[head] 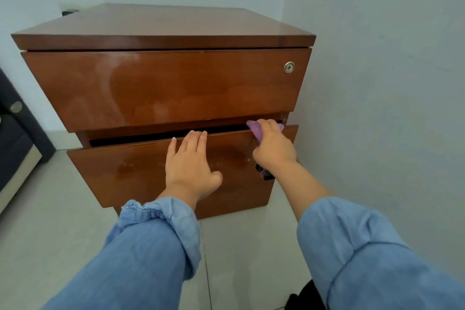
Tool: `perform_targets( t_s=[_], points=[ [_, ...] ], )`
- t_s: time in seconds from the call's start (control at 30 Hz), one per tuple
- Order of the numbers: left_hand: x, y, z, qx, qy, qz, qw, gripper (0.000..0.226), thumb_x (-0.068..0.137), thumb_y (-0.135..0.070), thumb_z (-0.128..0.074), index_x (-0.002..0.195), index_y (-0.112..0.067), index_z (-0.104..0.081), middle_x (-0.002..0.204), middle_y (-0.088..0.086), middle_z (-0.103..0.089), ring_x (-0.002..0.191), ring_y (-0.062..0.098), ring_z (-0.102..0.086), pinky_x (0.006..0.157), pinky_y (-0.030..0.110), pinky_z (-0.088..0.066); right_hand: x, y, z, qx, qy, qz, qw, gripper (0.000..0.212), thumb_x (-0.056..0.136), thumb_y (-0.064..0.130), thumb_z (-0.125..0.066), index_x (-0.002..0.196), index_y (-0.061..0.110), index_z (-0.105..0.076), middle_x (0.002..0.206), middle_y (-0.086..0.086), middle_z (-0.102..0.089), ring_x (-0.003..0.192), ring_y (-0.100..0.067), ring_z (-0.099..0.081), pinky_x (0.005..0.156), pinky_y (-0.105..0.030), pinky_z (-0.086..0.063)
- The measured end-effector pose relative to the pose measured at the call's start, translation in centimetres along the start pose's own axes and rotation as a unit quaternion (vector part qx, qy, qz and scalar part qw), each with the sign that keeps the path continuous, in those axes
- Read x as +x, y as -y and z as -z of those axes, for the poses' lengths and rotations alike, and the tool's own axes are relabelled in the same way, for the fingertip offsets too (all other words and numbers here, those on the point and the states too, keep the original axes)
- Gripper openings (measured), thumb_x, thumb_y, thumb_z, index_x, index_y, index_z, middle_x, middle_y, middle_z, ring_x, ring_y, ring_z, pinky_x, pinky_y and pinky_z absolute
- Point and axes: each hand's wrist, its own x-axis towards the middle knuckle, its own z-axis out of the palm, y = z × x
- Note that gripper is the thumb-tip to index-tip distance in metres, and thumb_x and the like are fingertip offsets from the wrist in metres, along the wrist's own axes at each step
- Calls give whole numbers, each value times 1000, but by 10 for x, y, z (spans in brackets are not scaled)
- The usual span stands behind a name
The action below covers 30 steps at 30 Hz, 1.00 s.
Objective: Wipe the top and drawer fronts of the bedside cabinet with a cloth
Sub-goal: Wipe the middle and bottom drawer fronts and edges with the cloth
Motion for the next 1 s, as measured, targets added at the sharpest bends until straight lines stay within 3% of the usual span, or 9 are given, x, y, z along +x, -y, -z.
perform_targets(
  t_s=[0.2,0.37,0.53,0.77,1.0],
  points=[
    [0,-1,0,-8,16,3,1000,91,77,-49,-51,152,-19,-9,159,-2,-12,147,13,-4,120,41,1,-13,33,-11,-19,56,48,997,72,79,7,-57,141,26,-29,147,4,-27,107,-27,-56,63,-33,-48],
    [1,14,19,34,51,-11,998,80,88,-44,-42,152,-15,-4,161,-1,-5,148,14,3,119,44,8,-11,32,3,-16,88,55,994,71,80,4,-54,141,30,-28,140,4,-33,117,-25,-49,75,-40,-54],
    [-14,62,38,102,49,41,993,77,90,-39,-39,152,-12,-4,161,2,-4,148,16,2,120,43,4,-14,39,5,-38,88,40,995,73,80,4,-54,143,29,-25,141,3,-31,118,-26,-48,67,-34,-47],
    [-28,87,37,35,66,88,993,86,81,-43,-50,152,-17,-9,160,1,-11,148,15,-5,120,41,0,-17,53,1,-72,106,12,992,78,79,6,-57,146,25,-22,145,2,-25,121,-26,-47,71,-36,-53],
    [-30,90,28,18,58,82,995,90,79,-41,-52,153,-18,-5,161,-1,-6,148,13,0,120,40,2,-30,118,-17,-95,161,100,977,80,83,11,-56,149,25,-14,153,0,-15,131,-31,-38,74,-39,-51]
  ],
)
